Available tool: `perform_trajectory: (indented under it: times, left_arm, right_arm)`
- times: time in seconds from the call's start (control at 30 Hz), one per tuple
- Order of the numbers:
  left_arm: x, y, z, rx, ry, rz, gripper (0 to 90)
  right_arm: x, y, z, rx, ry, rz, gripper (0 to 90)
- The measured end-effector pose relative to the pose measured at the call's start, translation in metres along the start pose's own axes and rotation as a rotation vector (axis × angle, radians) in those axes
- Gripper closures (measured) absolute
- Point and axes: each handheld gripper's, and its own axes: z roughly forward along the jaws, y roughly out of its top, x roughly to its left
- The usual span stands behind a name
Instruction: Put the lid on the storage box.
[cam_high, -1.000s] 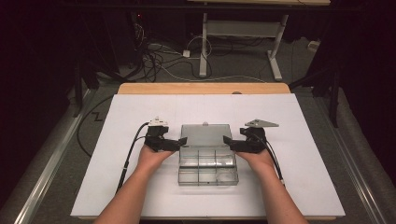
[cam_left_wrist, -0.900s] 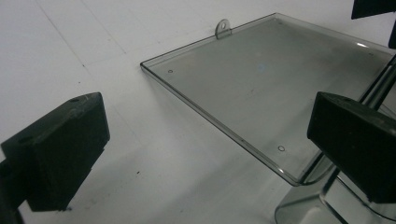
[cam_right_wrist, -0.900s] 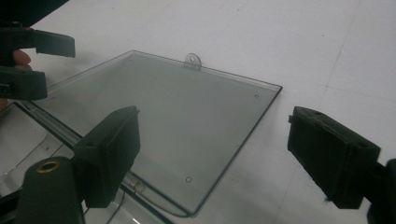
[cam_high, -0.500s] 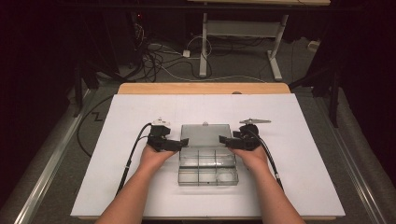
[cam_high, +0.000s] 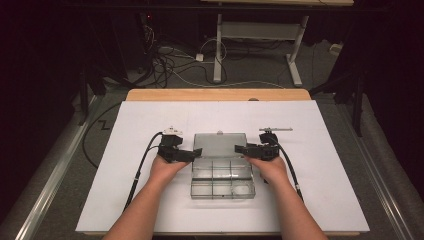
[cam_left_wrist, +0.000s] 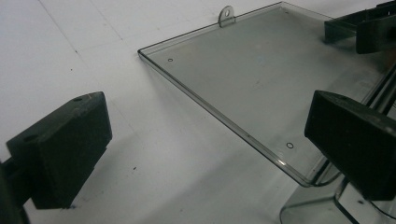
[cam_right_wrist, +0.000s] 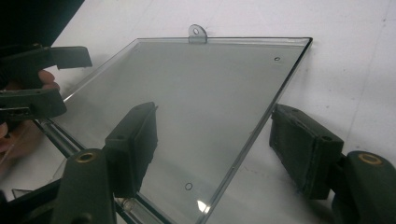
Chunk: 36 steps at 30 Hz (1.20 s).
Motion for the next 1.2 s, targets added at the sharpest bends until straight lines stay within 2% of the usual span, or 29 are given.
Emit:
perform_trajectory:
  times: [0.17,0.3,0.47,0.7,0.87,1.03,1.2]
  left_arm:
    - [0.000,0.000,0.000,-0.002,0.003,0.004,0.5]
    - [-0.001,0.000,-0.001,-0.001,0.004,0.008,0.5]
    - [-0.003,0.002,-0.003,-0.016,0.006,0.028,2.0]
    - [-0.005,0.003,-0.006,-0.028,-0.042,0.028,13.0]
    - [-0.007,0.003,-0.006,-0.033,-0.064,0.032,18.8]
    - [-0.010,0.003,-0.007,-0.041,-0.089,0.052,26.4]
    - [-0.013,0.005,-0.007,-0.048,-0.095,0.069,33.9]
  right_arm:
    - [0.000,-0.001,0.001,-0.001,0.019,0.023,37.2]
    - [0.002,-0.001,0.000,-0.010,0.014,0.019,39.0]
    - [0.007,-0.001,-0.004,-0.047,-0.011,-0.028,42.6]
    - [0.012,0.000,-0.009,-0.098,-0.033,-0.085,48.7]
    - [0.014,0.000,-0.012,-0.120,-0.045,-0.104,51.3]
    - [0.015,0.000,-0.014,-0.133,-0.051,-0.118,53.5]
    - [0.017,0.000,-0.016,-0.148,-0.060,-0.133,55.4]
